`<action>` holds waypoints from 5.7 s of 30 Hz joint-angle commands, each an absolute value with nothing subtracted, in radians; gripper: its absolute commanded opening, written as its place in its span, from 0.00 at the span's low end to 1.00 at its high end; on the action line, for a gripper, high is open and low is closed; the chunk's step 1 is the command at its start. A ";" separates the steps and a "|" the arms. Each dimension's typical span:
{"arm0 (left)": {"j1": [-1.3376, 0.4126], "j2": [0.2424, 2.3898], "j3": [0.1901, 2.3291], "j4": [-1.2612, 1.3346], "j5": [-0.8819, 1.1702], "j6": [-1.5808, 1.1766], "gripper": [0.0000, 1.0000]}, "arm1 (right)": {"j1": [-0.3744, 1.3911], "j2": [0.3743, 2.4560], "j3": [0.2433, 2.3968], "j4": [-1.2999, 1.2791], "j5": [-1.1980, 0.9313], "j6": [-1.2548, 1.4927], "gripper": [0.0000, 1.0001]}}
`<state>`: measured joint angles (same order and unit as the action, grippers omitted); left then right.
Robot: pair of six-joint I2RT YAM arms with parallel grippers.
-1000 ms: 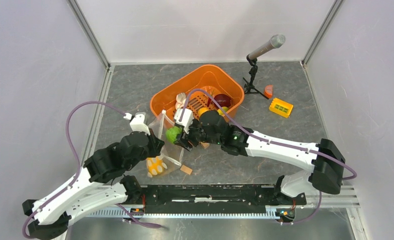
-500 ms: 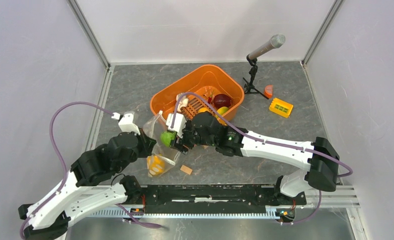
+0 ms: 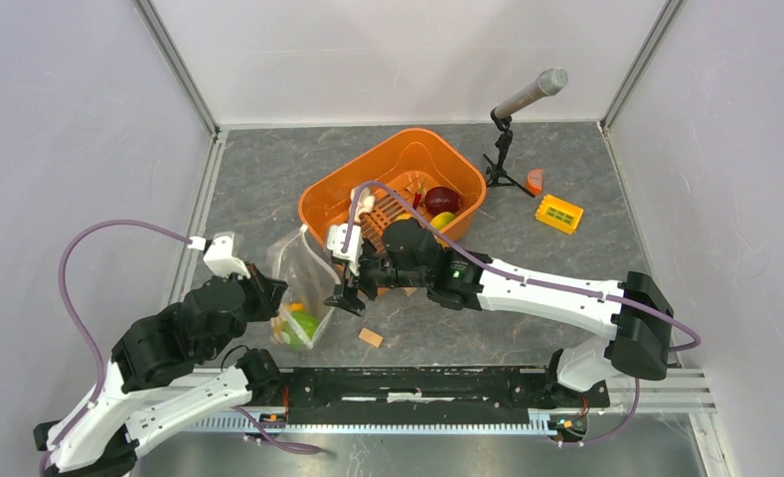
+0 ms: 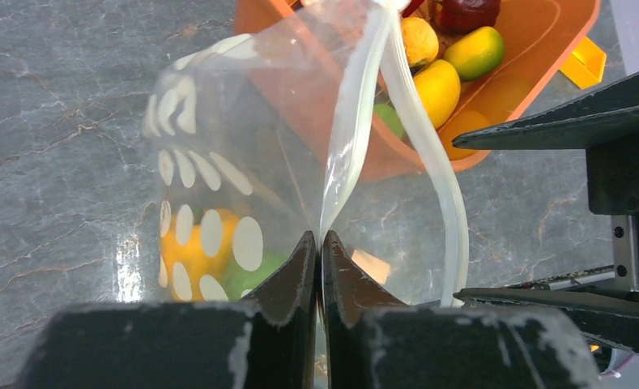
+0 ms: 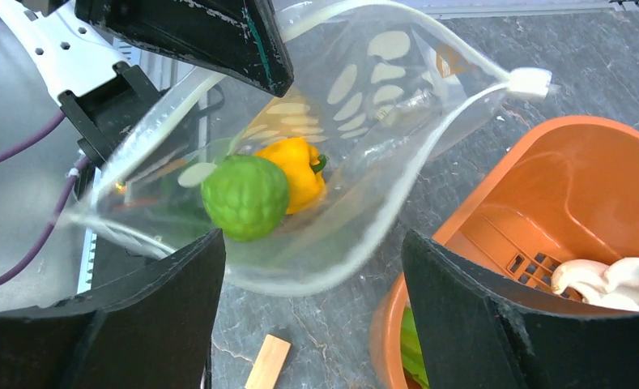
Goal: Place the food in the zip-top bag and seal the zipper
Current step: Place the fake vegetable in the zipper food storage bag, then pick up the fake seafood from the bin, then place the fake seafood in the zipper food storage bag, then pick up the fake vegetable from the bin.
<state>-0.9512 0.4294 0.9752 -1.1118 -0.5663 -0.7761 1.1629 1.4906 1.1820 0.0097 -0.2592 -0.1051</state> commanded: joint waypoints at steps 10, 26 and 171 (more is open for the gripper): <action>-0.955 0.472 0.982 -1.106 -0.641 -0.759 0.10 | 1.104 1.333 1.100 0.199 0.095 -0.102 0.89; -0.954 0.470 0.936 -1.059 -0.627 -0.767 0.10 | 0.809 1.942 1.562 0.003 0.091 0.165 0.90; -0.954 0.527 0.973 -1.008 -0.548 -0.707 0.11 | 0.580 2.010 1.438 0.068 0.279 0.415 0.50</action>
